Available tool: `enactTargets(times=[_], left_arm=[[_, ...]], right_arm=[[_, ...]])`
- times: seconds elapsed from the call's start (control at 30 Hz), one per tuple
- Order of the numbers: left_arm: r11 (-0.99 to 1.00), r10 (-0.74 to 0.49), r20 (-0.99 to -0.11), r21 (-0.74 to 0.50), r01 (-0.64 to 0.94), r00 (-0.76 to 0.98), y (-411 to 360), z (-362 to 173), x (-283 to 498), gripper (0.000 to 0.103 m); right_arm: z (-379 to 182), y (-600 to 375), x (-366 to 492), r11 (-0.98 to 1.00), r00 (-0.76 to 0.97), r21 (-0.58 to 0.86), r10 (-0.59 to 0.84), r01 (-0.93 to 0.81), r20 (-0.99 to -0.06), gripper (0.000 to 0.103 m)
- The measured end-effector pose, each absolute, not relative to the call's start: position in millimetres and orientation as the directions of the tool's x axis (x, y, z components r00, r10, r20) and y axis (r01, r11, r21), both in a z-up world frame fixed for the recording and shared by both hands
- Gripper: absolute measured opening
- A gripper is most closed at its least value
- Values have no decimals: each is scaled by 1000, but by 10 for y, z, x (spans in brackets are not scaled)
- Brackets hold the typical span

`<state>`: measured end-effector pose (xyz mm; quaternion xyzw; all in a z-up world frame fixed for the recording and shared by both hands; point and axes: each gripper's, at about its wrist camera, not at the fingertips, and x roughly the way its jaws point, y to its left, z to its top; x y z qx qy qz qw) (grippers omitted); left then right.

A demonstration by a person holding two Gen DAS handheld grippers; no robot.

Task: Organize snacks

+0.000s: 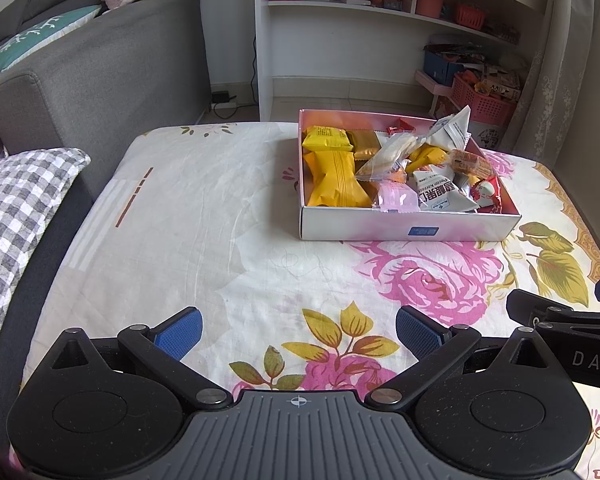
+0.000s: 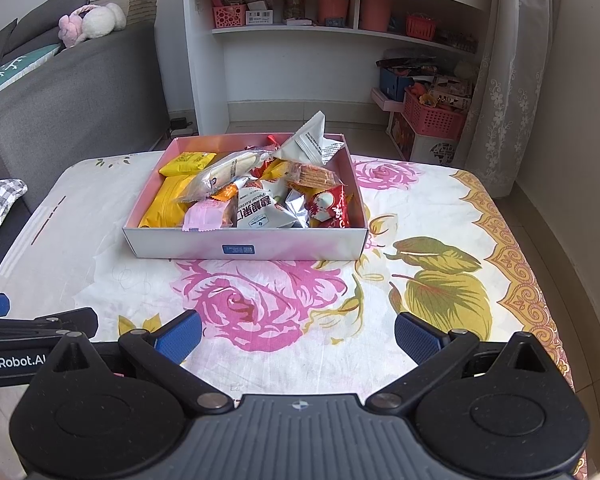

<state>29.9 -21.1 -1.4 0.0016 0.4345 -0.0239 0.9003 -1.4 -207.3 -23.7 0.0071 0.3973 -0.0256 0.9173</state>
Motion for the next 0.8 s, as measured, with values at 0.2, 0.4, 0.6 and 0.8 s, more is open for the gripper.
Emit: enactTargets(times=[0.2,0.4,0.6,0.8], left_arm=[[999,-42,-782,-18,44,622,-209,-14,298,103],[999,-42,-783,-18,45,621,-207,-15,299,103],[999,-42,-783,-17,45,621,-208,-15,298,103],[999,-39,-781,-10,50,623,-204,-43,285,103]], right_arm=[[-237,-2072,-14,999,683,-7,-41,53,-729,96],[-237,-2074,-12,999,683,-8,-41,52,-730,96],[-241,-2073,-20,999,682,-9,-43,53,-730,96],[-282,-2086,-45,998,680,-10,-46,56,-732,96]])
